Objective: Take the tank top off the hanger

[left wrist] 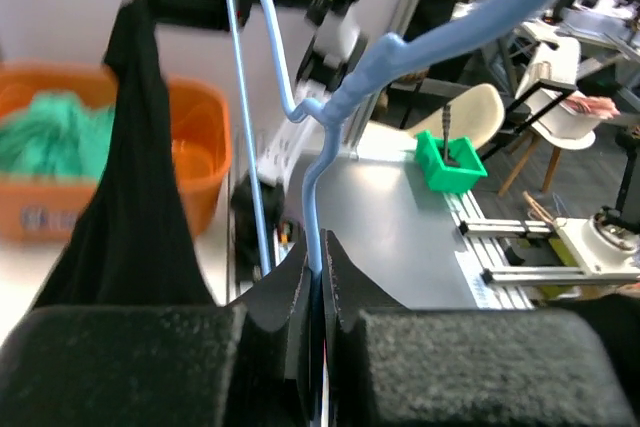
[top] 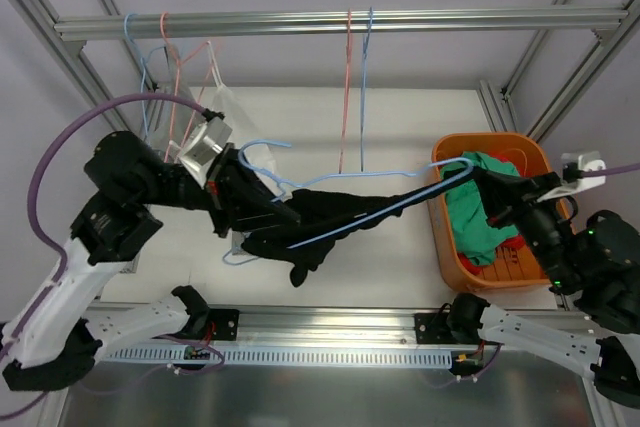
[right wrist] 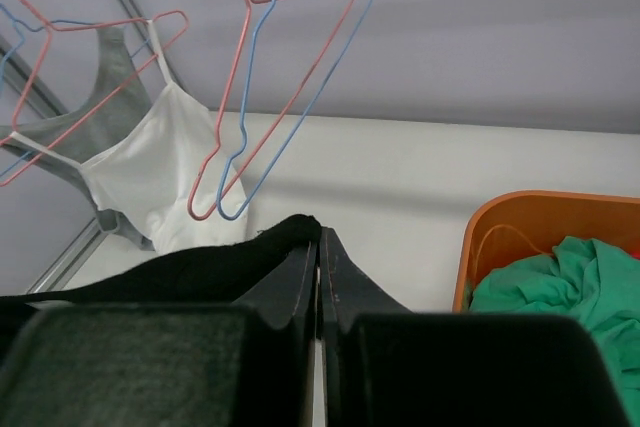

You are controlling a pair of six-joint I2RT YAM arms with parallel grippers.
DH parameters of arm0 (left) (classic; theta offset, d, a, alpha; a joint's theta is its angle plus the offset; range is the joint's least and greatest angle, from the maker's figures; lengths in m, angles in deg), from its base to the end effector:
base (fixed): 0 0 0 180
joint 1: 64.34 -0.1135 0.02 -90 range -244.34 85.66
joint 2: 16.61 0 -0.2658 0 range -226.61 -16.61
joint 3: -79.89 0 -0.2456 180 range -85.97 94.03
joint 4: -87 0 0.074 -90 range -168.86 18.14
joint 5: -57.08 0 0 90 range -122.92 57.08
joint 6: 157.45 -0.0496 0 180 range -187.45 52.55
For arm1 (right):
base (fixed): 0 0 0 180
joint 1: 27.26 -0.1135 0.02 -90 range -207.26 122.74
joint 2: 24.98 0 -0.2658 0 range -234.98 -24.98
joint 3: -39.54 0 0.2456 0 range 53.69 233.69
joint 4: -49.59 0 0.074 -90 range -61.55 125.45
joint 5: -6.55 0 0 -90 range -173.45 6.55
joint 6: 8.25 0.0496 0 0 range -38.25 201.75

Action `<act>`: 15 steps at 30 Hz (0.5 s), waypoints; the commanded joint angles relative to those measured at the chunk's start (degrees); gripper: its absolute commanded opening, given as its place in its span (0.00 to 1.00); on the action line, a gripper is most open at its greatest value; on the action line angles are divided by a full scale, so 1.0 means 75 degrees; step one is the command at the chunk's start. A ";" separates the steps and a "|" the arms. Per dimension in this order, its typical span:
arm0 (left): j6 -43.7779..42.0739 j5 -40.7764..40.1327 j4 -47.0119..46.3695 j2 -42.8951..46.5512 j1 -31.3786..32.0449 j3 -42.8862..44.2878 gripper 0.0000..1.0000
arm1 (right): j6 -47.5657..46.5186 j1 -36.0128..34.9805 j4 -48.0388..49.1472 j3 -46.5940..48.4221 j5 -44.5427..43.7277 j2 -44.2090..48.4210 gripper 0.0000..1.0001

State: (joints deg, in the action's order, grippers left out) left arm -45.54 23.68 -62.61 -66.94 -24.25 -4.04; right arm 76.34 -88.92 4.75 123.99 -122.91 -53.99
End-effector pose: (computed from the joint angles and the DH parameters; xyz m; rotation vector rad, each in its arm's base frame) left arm 0.0647 -0.1086 0.5208 1.1279 1.1551 -1.4994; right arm 0.0454 0.0178 0.4653 -0.2537 1.4140 0.3317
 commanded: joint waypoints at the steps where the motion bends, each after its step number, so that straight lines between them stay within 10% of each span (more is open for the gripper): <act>1: -0.0201 -0.1964 -0.3580 -0.0472 0.1366 -0.0201 0.00 | -0.0099 0.0031 -0.0606 0.0480 0.0550 0.0387 0.00; 7: -0.1433 -0.5802 -0.8347 -0.1059 0.2447 -0.1708 0.00 | -0.0193 0.0031 -0.1577 0.2399 0.1368 0.0284 0.00; 15: -0.1586 -0.7394 -1.2006 -0.1866 0.2447 -0.2403 0.00 | 0.0334 0.0031 -0.1688 0.1165 0.3701 -0.1521 0.00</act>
State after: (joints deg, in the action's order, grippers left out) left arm -55.13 -23.77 -129.05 -80.47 -6.19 -21.00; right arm 76.84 -88.73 -7.57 141.17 -105.47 -56.35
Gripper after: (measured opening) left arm 0.011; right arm 0.009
